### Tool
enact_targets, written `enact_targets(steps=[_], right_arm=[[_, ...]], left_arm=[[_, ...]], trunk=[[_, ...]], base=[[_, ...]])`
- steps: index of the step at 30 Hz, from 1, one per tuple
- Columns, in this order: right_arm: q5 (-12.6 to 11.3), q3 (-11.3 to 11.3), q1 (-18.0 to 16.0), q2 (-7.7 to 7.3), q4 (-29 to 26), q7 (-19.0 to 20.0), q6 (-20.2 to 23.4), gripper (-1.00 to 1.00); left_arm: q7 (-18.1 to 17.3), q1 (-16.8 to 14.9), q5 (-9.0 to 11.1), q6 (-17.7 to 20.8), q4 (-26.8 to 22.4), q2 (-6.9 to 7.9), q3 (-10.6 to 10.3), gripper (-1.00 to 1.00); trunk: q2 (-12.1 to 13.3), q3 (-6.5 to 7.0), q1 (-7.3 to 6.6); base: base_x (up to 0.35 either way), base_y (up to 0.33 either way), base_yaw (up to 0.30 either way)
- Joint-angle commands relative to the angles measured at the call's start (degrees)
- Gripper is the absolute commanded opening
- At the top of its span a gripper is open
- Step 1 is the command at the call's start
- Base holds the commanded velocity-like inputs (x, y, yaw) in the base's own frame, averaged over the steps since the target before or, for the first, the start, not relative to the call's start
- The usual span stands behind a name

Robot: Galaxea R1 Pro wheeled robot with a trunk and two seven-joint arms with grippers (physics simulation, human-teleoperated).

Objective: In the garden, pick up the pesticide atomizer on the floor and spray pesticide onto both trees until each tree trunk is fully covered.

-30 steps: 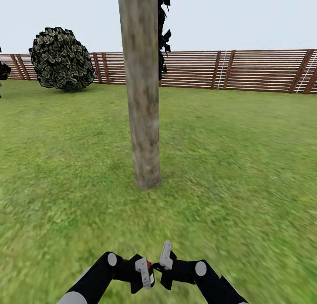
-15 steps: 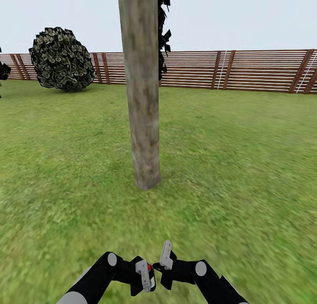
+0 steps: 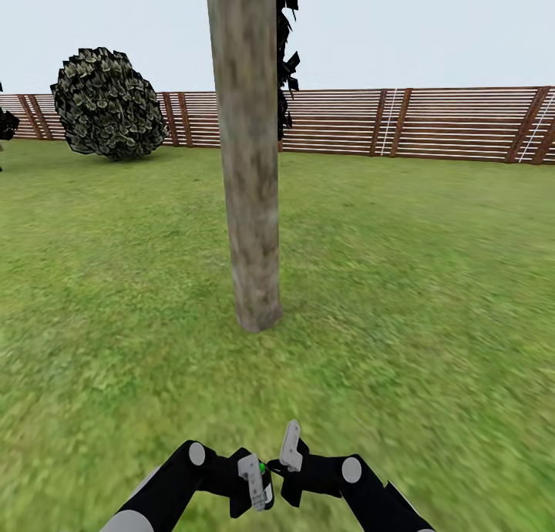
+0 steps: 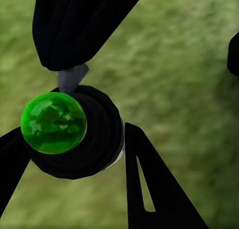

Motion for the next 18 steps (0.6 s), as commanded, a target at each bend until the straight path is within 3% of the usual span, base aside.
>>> enact_targets(steps=[1, 9, 14, 18], right_arm=[[0.00, 0.00, 0.00, -0.02, 0.00, 0.00, 0.00, -1.00], [0.00, 0.00, 0.00, -0.02, 0.00, 0.00, -0.01, -1.00], [0.00, 0.00, 0.00, -0.08, 0.00, 0.00, 0.00, -1.00], [0.00, -0.06, 0.00, -0.09, 0.04, 0.00, 0.00, -1.00]], left_arm=[[-0.02, 0.00, 0.03, 0.00, 0.00, 0.02, 0.01, -1.00], [0.11, 0.08, -0.33, 0.26, 0.23, 1.13, -0.05, -1.00], [0.23, 0.14, -0.39, 0.52, 0.26, 3.83, -0.06, -1.00], [0.24, 0.47, -0.40, 0.67, 0.26, 7.17, -0.07, -1.00]], trunk=[[0.00, 0.00, 0.00], [0.00, 0.00, 0.00], [0.00, 0.00, 0.00], [0.00, 0.00, 0.00]], base=[[0.000, 0.000, 0.000], [0.000, 0.000, 0.000], [0.000, 0.000, 0.000], [0.000, 0.000, 0.000]])
